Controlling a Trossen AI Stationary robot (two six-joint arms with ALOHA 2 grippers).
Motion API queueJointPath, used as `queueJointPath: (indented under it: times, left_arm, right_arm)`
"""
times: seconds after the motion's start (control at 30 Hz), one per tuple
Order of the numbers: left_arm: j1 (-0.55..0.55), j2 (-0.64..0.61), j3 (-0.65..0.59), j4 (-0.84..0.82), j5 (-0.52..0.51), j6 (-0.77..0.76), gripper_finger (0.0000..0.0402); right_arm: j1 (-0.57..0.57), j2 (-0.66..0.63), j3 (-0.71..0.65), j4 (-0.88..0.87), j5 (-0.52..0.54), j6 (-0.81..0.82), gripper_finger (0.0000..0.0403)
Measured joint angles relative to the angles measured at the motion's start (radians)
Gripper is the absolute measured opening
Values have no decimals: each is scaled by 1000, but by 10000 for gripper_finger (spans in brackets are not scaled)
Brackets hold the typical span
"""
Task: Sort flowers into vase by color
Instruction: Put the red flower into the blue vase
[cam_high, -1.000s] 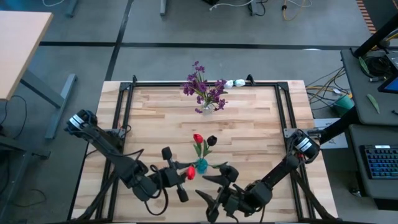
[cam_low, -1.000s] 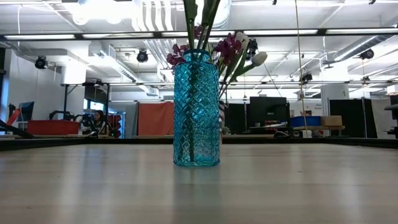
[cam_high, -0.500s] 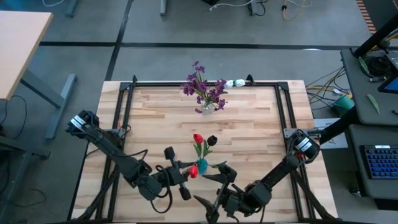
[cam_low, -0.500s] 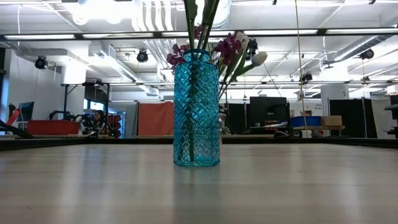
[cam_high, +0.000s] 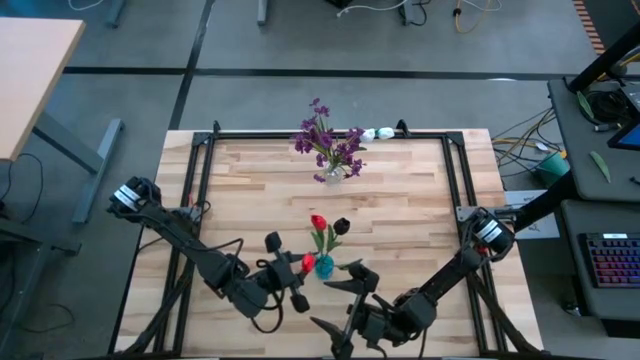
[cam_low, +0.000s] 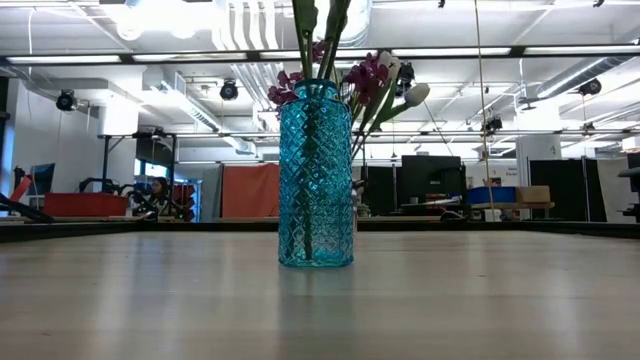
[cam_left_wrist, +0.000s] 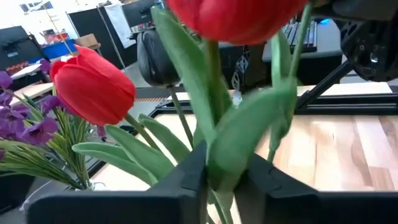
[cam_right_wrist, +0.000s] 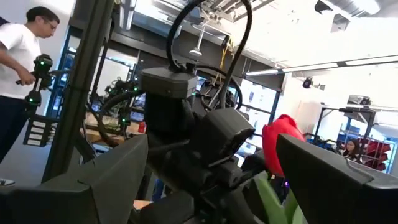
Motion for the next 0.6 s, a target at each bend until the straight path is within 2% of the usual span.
queueJointPath:
  times: [0.17,0.37,0.47,0.6]
  left_arm:
    - [0,0,-4,-6,7,-3,107]
    - [0,0,-4,-29,22,-3,211]
    - [-12,0,-4,-30,-32,30,259]
    - [-54,0,19,-29,-143,145,304]
  right_arm:
    - [-4,0,0,-1,-7,23,348]
    - [-13,0,0,-1,-7,44,348]
    - [-14,0,0,-2,-6,44,348]
    - [-14,0,0,-2,-6,43,348]
